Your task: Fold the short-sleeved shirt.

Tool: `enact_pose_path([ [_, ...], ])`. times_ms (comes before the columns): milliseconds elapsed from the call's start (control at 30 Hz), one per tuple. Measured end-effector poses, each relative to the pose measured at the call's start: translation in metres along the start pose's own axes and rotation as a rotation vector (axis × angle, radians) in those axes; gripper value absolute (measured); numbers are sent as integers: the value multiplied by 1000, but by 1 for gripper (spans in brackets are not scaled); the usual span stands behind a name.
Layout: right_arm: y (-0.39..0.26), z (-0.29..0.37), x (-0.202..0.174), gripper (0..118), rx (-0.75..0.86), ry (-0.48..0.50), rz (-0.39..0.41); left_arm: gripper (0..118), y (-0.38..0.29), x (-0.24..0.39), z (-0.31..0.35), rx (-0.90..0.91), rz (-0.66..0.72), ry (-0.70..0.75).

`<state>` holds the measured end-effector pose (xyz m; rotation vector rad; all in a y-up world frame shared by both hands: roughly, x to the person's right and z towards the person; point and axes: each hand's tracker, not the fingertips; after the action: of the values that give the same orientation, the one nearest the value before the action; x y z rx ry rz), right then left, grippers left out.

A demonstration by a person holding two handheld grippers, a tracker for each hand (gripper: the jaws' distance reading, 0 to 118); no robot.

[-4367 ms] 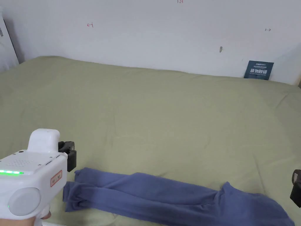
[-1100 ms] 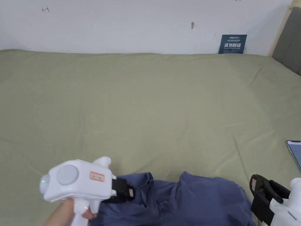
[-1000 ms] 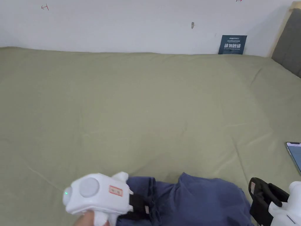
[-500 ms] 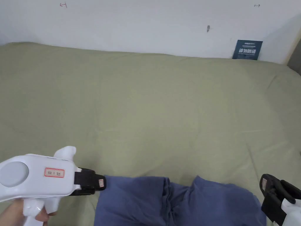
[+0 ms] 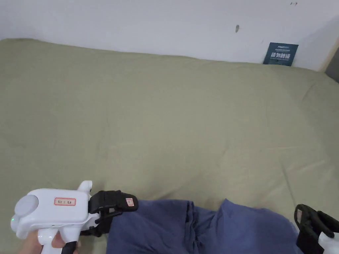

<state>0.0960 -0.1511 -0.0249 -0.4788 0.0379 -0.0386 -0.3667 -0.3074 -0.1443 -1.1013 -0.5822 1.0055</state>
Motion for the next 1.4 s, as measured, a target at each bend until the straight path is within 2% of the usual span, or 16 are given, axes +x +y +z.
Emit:
enact_pose_path([
  [33,0,0,0,0,-1,-1,-2,102,-2,2,-3,2,-21,-7],
  [67,-1,0,1,0,-5,-3,-3,73,-2,5,-8,-9,-45,-35],
  [100,-1,-1,2,0,-8,-5,-3,13,14,26,-8,-18,-29,12],
  [167,-2,-2,3,0,-10,-9,1,13,16,29,-15,-13,-88,160],
  [267,1,0,4,0,-10,-10,-2,12,-15,26,-5,-9,-27,85],
  [433,10,4,4,0,20,-3,8,12,-11,19,35,82,-32,111],
  [567,18,4,3,0,48,22,13,12,-9,42,111,244,-73,242],
  [700,23,0,-2,0,69,64,25,12,-10,83,168,290,-186,504],
  [800,21,-1,-9,0,75,81,41,12,-5,119,151,238,-259,633],
  [933,17,8,-9,0,82,100,30,12,-4,160,98,151,-297,639],
  [1233,8,19,9,0,94,97,1,12,-34,213,-60,-47,-535,803],
  [1267,6,19,11,0,94,98,-10,12,-36,211,-76,-42,-516,789],
  [1300,5,18,14,0,91,98,-24,19,-39,211,-91,-52,-516,773],
  [1333,4,17,15,0,87,100,-34,43,-41,210,-104,-50,-522,703],
  [1367,3,17,17,0,81,96,-41,84,-42,207,-116,-61,-529,651],
  [1400,2,16,18,0,76,91,-48,118,-45,207,-123,-80,-542,625],
])
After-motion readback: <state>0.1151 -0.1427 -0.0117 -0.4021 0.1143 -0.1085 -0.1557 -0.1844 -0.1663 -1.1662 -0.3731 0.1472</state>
